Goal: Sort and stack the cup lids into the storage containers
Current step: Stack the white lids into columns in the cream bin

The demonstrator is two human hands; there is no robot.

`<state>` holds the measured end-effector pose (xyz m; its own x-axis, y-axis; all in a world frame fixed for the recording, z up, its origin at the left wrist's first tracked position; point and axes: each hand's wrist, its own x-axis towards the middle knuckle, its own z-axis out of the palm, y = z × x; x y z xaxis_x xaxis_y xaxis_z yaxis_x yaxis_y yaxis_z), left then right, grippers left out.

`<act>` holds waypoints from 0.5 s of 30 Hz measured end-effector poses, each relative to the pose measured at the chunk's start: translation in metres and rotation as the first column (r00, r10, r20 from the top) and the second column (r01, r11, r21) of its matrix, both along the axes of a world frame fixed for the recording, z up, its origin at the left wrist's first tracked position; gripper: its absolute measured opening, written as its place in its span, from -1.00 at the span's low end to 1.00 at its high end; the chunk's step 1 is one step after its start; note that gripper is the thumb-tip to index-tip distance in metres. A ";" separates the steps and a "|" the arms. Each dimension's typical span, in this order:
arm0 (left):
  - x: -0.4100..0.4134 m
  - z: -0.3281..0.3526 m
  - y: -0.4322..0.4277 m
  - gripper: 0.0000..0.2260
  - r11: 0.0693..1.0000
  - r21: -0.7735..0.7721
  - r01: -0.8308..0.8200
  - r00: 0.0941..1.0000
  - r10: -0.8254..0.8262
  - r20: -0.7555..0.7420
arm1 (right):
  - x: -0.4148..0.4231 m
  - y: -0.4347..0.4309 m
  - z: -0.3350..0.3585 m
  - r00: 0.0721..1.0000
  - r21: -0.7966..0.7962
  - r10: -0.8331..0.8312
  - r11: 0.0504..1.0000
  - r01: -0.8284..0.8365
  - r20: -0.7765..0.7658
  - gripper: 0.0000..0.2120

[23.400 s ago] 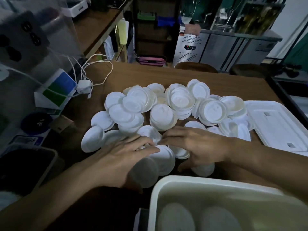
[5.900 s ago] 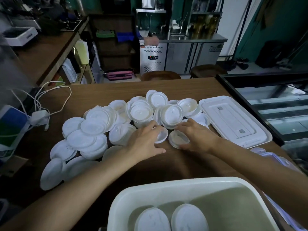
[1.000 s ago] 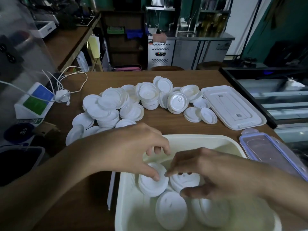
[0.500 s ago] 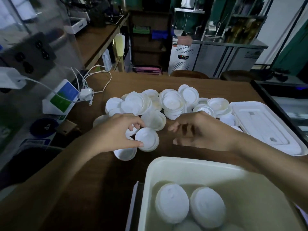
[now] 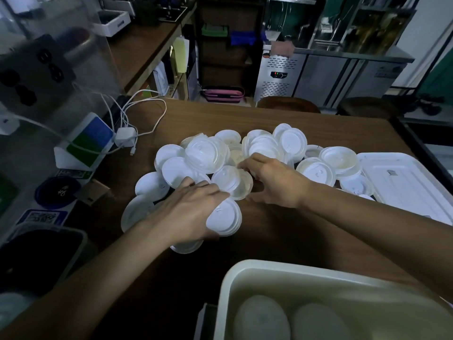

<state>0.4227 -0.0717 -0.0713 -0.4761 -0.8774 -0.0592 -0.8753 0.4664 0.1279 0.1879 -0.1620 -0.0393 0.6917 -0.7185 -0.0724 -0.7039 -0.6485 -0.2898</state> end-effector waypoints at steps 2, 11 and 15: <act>0.001 0.002 0.002 -0.46 0.999 -0.037 0.014 0.999 -0.013 0.038 | 0.008 -0.005 -0.003 1.000 -0.008 0.002 1.000 -0.002 -0.001 -0.22; 0.004 0.009 0.005 -0.63 1.000 0.024 -0.018 0.998 0.020 -0.061 | 0.036 -0.013 -0.014 0.999 0.027 -0.041 0.999 0.042 -0.028 -0.25; 0.006 0.011 0.009 -0.61 0.994 0.093 -0.060 0.991 0.070 -0.117 | 0.043 -0.013 -0.017 0.998 0.037 -0.065 0.997 0.065 -0.016 -0.20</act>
<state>0.4289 -0.0624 -0.0598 -0.4267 -0.9005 -0.0839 -0.8791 0.3911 0.2724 0.2310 -0.1745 -0.0567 0.6424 -0.7584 -0.1098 -0.7485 -0.5903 -0.3020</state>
